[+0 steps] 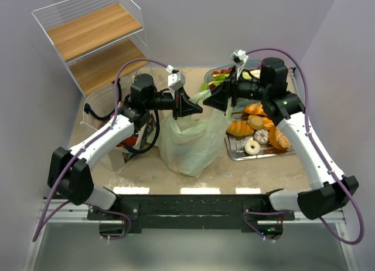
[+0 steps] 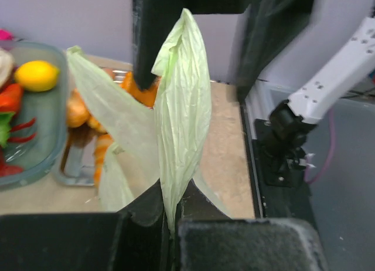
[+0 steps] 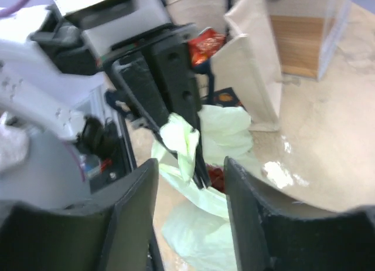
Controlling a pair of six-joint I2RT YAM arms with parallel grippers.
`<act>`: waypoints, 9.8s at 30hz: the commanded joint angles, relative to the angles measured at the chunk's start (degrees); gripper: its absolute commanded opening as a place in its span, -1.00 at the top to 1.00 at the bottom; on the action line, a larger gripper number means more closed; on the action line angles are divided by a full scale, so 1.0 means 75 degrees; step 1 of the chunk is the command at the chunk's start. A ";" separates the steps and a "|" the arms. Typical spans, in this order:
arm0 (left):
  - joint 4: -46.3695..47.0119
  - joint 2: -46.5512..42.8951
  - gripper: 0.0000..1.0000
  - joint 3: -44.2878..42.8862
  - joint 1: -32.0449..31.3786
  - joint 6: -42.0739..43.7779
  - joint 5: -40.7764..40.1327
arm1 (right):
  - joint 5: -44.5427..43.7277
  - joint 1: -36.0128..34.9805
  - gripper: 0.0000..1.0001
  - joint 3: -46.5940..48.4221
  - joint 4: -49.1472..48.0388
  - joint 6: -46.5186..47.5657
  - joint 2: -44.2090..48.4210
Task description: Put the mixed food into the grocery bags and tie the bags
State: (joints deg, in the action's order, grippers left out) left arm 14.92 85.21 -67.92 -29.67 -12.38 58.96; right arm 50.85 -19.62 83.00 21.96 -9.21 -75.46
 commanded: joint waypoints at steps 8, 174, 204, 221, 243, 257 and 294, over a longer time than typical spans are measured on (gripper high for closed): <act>-0.0770 -0.1552 1.00 0.0888 0.0054 0.0760 -0.2002 | -0.3684 0.0471 -0.98 -0.0506 -0.0779 0.0419 0.0417; -0.0807 -0.0041 -0.30 0.0056 0.0077 -0.0094 -0.0759 | -0.0276 -0.0454 1.00 -0.0907 -0.3232 -0.2088 -0.0954; 0.2099 -0.0064 0.63 0.1263 0.0077 -0.2157 -0.1615 | -0.0756 -0.0642 1.00 -0.1586 -0.3830 -0.2557 -0.0931; 0.1318 -0.0252 1.00 0.1310 0.0077 -0.1421 -0.1346 | -0.0710 -0.0619 -0.16 -0.0357 -0.2975 -0.2744 -0.0954; 0.1890 -0.0592 1.00 0.1919 0.0089 -0.1068 -0.0830 | -0.1145 -0.0279 -0.71 -0.2100 -0.3591 -0.2696 -0.0146; 0.1585 -0.0522 1.00 0.1872 0.0089 -0.0951 -0.0783 | 0.0133 -0.0443 -0.39 -0.3051 -0.5365 -0.2780 0.0241; 0.1374 -0.0439 -0.28 0.1498 0.0183 -0.0915 0.0517 | -0.0394 -0.0724 1.00 -0.2864 -0.3853 -0.1596 -0.0251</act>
State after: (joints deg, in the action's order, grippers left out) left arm 23.94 82.96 -54.02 -28.97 -20.69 58.87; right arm 47.53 -24.75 59.13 -6.81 -22.41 -76.90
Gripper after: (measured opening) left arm 0.630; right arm 0.018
